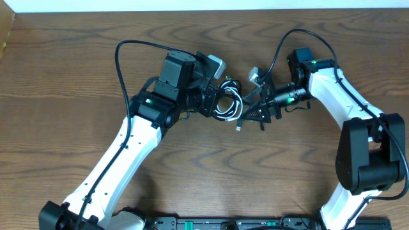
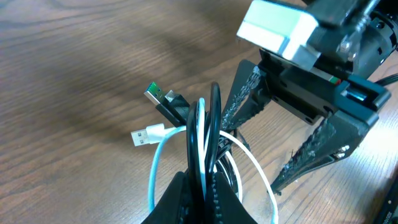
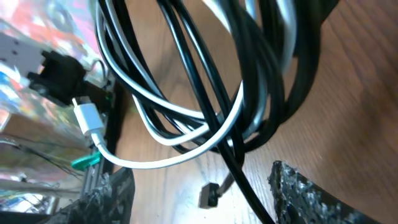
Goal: Untangle cables
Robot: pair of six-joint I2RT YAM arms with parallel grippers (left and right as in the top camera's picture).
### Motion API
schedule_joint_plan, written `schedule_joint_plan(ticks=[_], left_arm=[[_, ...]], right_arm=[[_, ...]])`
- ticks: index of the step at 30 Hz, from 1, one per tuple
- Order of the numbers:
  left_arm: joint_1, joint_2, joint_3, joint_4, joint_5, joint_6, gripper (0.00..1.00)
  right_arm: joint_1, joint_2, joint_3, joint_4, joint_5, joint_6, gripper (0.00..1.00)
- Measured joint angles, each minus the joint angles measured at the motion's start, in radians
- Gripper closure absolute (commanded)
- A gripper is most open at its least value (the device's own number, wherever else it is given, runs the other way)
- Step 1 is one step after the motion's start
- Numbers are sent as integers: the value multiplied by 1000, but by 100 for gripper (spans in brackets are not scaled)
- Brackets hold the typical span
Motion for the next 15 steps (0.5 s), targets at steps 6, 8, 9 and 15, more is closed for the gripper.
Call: schedule_joint_plan(ticks=[6, 8, 9, 15], left_arm=[[0, 0, 0, 0, 0, 0, 93], [0, 0, 0, 1, 0, 0, 92], [0, 0, 0, 0, 0, 0, 93], [0, 0, 0, 1, 0, 0, 92]], right_arm=[[-26, 0, 0, 39, -39, 80, 38], [-31, 0, 0, 55, -44, 115, 39], [-31, 0, 0, 63, -47, 138, 39], [-31, 0, 0, 116, -57, 276, 39]])
